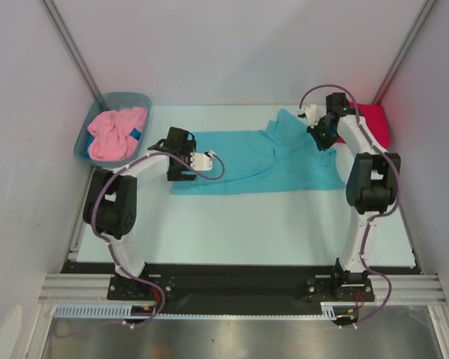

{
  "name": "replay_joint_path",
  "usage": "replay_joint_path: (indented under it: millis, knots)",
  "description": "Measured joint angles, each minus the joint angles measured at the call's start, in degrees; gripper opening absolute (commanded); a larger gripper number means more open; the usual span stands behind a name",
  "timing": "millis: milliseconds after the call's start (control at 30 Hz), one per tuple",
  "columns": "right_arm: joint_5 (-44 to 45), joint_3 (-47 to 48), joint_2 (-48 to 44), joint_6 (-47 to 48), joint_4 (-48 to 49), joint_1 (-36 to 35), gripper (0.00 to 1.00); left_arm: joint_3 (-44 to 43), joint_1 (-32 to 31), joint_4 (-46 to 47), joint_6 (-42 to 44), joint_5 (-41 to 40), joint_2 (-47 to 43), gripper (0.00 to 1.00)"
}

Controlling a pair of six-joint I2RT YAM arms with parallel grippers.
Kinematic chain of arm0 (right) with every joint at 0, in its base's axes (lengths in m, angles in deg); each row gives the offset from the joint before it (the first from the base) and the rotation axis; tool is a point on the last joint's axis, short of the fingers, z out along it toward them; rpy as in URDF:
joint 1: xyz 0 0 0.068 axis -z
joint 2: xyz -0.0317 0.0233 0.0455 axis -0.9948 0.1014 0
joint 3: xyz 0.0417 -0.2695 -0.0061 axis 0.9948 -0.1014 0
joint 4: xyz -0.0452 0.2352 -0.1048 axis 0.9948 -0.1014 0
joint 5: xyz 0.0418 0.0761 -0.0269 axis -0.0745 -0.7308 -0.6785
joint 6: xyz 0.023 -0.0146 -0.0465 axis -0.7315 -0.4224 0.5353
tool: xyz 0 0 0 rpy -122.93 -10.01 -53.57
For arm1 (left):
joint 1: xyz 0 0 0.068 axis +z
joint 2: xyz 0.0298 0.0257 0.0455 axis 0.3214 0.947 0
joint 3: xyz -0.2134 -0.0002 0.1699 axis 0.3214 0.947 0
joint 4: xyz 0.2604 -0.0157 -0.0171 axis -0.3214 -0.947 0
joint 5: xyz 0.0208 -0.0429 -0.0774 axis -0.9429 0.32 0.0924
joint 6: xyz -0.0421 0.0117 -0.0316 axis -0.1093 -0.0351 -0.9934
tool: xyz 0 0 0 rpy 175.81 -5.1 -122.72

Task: Fold and stack the t-shirts
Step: Fold the tshirt

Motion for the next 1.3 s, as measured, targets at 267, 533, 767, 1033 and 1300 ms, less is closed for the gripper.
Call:
replay_joint_path:
  millis: [267,533,767,1033,1300]
  knots:
    - [-2.82,4.68,11.50,-9.40,-4.92,-0.26,0.00,0.70,-2.71,0.76,-2.27,1.33,1.18,1.00]
    - [-2.82,1.27,9.84,-11.76,-2.32,-2.82,0.00,1.14,-2.75,2.19,-3.06,1.31,1.18,1.00]
    - [-2.69,-1.55,9.84,-12.87,-1.46,-3.06,0.00,1.29,-2.84,3.76,-6.32,2.49,2.38,1.00]
    - [-2.54,-2.47,9.70,-14.23,0.24,-3.13,0.00,1.20,-3.04,3.82,-8.07,3.98,3.98,1.00]
    - [-1.27,-4.37,9.29,-15.45,1.75,-3.39,0.00,-1.57,-3.39,4.33,-8.20,2.71,6.80,1.00]
